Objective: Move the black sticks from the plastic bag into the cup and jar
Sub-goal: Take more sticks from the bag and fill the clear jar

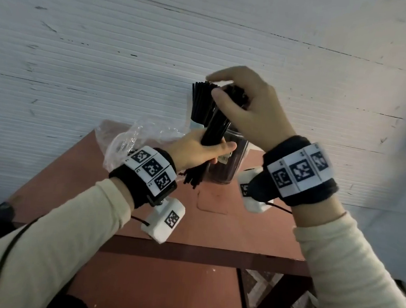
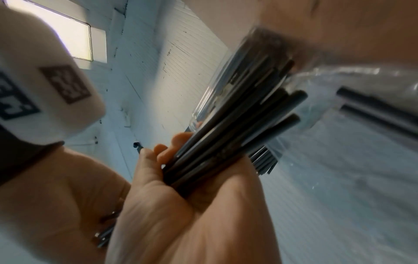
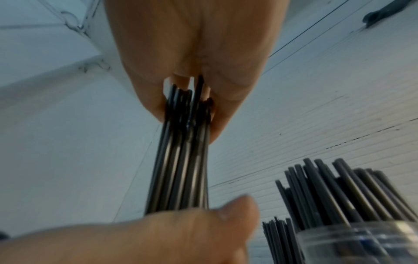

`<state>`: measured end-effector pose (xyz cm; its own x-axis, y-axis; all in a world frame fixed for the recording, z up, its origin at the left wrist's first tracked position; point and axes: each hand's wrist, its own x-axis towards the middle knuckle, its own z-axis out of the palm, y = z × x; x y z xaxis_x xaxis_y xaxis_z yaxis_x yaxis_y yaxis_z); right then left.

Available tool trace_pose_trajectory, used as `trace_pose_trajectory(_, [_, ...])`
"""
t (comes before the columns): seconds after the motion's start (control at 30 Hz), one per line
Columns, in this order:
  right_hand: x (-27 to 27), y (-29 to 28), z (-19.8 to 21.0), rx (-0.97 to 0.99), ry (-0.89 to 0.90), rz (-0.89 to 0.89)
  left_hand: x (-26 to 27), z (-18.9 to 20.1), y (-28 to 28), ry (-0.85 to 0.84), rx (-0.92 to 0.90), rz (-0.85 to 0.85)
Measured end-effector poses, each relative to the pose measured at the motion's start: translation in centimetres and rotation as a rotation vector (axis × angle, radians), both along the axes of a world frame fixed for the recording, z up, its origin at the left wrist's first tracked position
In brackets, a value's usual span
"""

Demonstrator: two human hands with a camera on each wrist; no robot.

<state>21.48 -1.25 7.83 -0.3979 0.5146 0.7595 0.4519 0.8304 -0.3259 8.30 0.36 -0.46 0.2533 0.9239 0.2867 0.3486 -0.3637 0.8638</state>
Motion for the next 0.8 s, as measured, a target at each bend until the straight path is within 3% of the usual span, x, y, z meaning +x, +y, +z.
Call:
trace_pose_trajectory(0.13, [-0.8, 1.7, -2.9, -0.071, -0.253, -0.073, 0.0, -2.2, 0.2, -0.098, -0.227, -0.084])
trace_pose_trajectory(0.3, [-1.2, 2.4, -4.9, -0.046, -0.161, -0.045, -0.5, -3.2, 0.5, -0.025, -0.405, -0.152])
trace_pose_trajectory(0.6, [-0.8, 2.1, -5.0, -0.075, -0.095, -0.035, 0.2, -3.9, 0.9, 0.166, -0.398, -0.098])
trace_pose_trajectory(0.8, [1.1, 0.0, -3.2, -0.155, 0.054, -0.118, -0.6, -2.2, -0.4, 0.15, -0.267, -0.218])
